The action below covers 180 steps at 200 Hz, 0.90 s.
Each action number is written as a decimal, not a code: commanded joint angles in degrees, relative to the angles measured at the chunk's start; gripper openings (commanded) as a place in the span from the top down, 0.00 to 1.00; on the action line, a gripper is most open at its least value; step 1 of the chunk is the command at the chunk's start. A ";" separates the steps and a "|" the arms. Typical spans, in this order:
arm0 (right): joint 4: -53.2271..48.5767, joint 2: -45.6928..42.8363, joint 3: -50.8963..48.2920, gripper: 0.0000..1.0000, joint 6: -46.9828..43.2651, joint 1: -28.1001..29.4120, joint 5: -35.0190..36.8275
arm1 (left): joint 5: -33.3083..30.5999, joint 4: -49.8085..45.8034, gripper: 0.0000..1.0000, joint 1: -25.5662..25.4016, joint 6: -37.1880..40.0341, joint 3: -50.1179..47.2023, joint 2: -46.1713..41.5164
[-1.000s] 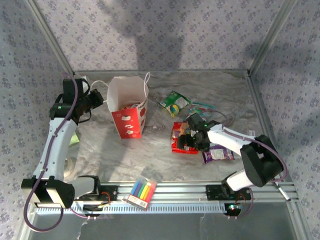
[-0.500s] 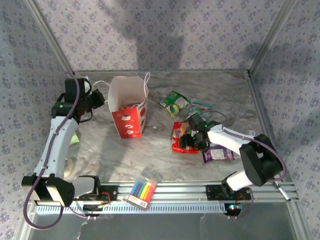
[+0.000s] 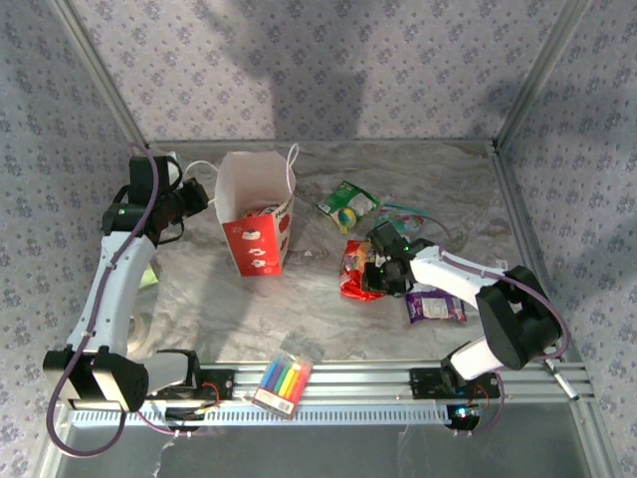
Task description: Place the snacks into the paper bag
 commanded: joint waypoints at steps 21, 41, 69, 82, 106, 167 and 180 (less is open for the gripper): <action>-9.95 -1.11 6.24 0.80 -1.79 3.79 9.22 | -0.60 -1.36 0.89 -0.46 0.96 1.90 -0.63; -12.43 -2.13 9.04 0.82 -2.93 5.07 11.59 | -0.45 -1.11 0.89 -0.52 0.75 2.00 -0.62; -14.60 -4.51 11.85 0.85 -3.99 5.46 13.05 | -0.43 -0.93 0.89 -0.58 0.75 1.92 -0.76; -15.32 -5.69 13.23 0.87 -4.93 5.63 13.27 | -0.52 -0.93 0.89 -0.58 0.92 1.91 -0.83; -17.38 -7.63 15.95 0.89 -6.41 5.88 14.34 | -0.55 -0.92 0.89 -0.58 1.10 1.69 -0.94; -23.01 -10.68 26.23 0.89 -10.34 6.18 15.43 | -0.48 -0.22 0.89 -0.60 1.52 1.45 -1.25; -24.15 -10.85 28.88 0.89 -10.91 6.18 15.81 | -0.47 -0.22 0.89 -0.63 1.67 1.56 -1.24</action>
